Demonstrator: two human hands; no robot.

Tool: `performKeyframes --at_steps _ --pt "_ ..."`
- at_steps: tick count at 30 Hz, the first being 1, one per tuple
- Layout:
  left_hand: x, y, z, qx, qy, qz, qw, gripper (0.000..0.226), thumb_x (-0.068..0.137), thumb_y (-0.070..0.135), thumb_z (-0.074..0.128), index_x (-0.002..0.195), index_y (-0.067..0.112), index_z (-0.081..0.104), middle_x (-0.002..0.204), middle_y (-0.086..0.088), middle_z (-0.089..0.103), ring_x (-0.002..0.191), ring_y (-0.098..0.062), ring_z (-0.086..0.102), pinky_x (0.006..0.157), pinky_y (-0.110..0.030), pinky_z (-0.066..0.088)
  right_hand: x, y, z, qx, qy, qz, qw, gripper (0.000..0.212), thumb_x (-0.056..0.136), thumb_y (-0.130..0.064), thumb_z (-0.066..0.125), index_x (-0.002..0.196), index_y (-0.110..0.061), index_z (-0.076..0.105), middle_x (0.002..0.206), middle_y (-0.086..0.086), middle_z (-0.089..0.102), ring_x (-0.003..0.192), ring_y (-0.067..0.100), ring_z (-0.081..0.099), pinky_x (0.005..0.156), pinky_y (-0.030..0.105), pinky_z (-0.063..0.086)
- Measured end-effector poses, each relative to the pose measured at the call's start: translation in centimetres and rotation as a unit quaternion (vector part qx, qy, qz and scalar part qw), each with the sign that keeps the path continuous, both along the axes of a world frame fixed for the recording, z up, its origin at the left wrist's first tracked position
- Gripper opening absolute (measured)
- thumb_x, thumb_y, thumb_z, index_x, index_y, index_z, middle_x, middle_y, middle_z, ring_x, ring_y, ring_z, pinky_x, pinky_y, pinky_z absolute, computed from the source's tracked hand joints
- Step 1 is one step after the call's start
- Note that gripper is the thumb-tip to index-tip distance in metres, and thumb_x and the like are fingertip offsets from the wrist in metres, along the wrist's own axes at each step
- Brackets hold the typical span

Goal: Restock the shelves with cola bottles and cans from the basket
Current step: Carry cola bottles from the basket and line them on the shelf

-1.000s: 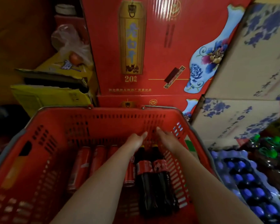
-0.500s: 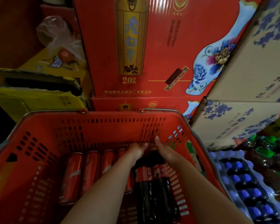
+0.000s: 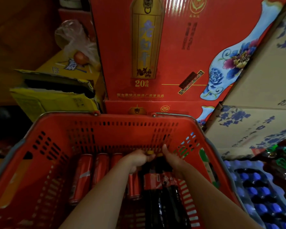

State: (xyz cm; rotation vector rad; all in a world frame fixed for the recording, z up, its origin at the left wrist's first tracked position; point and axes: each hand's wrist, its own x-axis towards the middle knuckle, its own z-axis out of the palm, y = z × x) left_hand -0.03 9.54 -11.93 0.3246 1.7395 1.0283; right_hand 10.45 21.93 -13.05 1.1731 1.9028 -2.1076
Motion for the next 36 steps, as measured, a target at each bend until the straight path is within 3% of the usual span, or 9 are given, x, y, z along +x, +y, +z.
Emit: performKeyframes --at_steps 4,9,10,17,21,24,28,32,36 --pt "-0.9 -0.9 1.1 -0.005 -0.043 0.016 0.999 0.039 0.091 0.025 0.064 0.128 0.016 0.057 0.133 -0.005 0.058 0.125 -0.021 0.051 0.108 -0.043 0.041 -0.1 0.9 0.0 -0.015 0.024 -0.007 1.000 0.113 0.048 -0.090 0.059 0.143 -0.033 0.040 0.146 0.000 0.047 0.130 0.021 0.048 0.112 0.047 0.036" --pt "-1.2 -2.9 3.7 0.024 -0.060 -0.060 0.996 0.027 0.092 0.023 0.063 0.119 0.024 0.058 0.133 0.003 0.054 0.128 -0.015 0.041 0.111 -0.041 0.031 1.4 0.6 4.3 -0.018 0.024 0.084 0.996 0.044 0.084 -0.058 0.060 0.117 -0.029 0.062 0.120 -0.005 0.066 0.112 0.014 0.061 0.104 0.038 0.044" --pt "-1.0 -3.2 4.1 0.035 -0.057 -0.073 0.995 0.029 0.090 0.021 0.066 0.118 0.026 0.059 0.135 0.003 0.054 0.130 -0.015 0.041 0.113 -0.042 0.029 2.0 0.6 4.9 -0.009 0.024 0.112 0.993 0.043 0.082 -0.056 0.062 0.116 -0.029 0.063 0.120 -0.006 0.066 0.111 0.013 0.061 0.104 0.036 0.045" --pt "0.6 -4.3 5.3 0.065 -0.042 -0.151 0.986 0.055 0.072 0.015 0.082 0.120 0.030 0.061 0.134 0.004 0.056 0.128 -0.017 0.047 0.112 -0.039 0.034 4.6 0.9 7.6 0.019 0.021 0.225 0.974 0.064 0.074 -0.036 0.082 0.132 -0.030 0.055 0.128 -0.007 0.065 0.121 0.016 0.059 0.105 0.042 0.044" --pt "2.3 -4.5 5.2 0.070 -0.015 -0.162 0.984 0.054 0.077 -0.001 0.075 0.117 0.026 0.052 0.119 0.003 0.059 0.107 -0.009 0.058 0.090 -0.021 0.051 5.8 0.5 8.3 0.102 -0.007 0.218 0.970 0.071 0.060 -0.028 0.091 0.121 -0.039 0.057 0.123 -0.013 0.064 0.120 0.013 0.056 0.108 0.042 0.040" --pt "2.8 -5.0 4.8 0.081 0.019 -0.173 0.981 0.062 0.076 -0.002 0.075 0.125 0.023 0.046 0.113 0.008 0.061 0.103 -0.002 0.059 0.089 -0.019 0.051 6.7 -0.1 8.9 0.131 -0.017 0.230 0.964 0.070 0.062 -0.012 0.088 0.115 -0.042 0.053 0.117 -0.016 0.063 0.115 0.009 0.055 0.100 0.027 0.044" --pt "3.3 -5.2 5.3 0.095 0.028 -0.187 0.977 0.065 0.077 -0.003 0.075 0.125 0.024 0.042 0.117 0.011 0.059 0.104 0.004 0.056 0.083 -0.013 0.049 7.1 -0.8 9.0 0.157 -0.022 0.250 0.955 0.075 0.068 0.001 0.082 0.120 -0.036 0.042 0.108 -0.017 0.060 0.098 -0.003 0.055 0.074 0.002 0.045" --pt "3.7 -5.6 5.4 0.104 0.031 -0.168 0.980 0.067 0.076 -0.004 0.076 0.128 0.020 0.042 0.121 0.004 0.060 0.103 0.001 0.058 0.079 -0.016 0.051 7.3 -1.4 8.9 0.202 -0.009 0.252 0.946 0.093 0.061 -0.009 0.088 0.136 -0.032 0.039 0.125 -0.010 0.059 0.117 0.009 0.055 0.095 0.021 0.047" --pt "3.0 -6.1 6.5 0.089 0.032 -0.162 0.982 0.081 0.069 0.009 0.084 0.133 0.027 0.039 0.119 0.002 0.063 0.101 -0.008 0.063 0.076 -0.022 0.053 8.1 -1.6 9.9 0.221 0.025 0.228 0.948 0.089 0.059 -0.018 0.090 0.131 -0.037 0.042 0.121 -0.016 0.062 0.113 0.002 0.057 0.098 0.023 0.046"
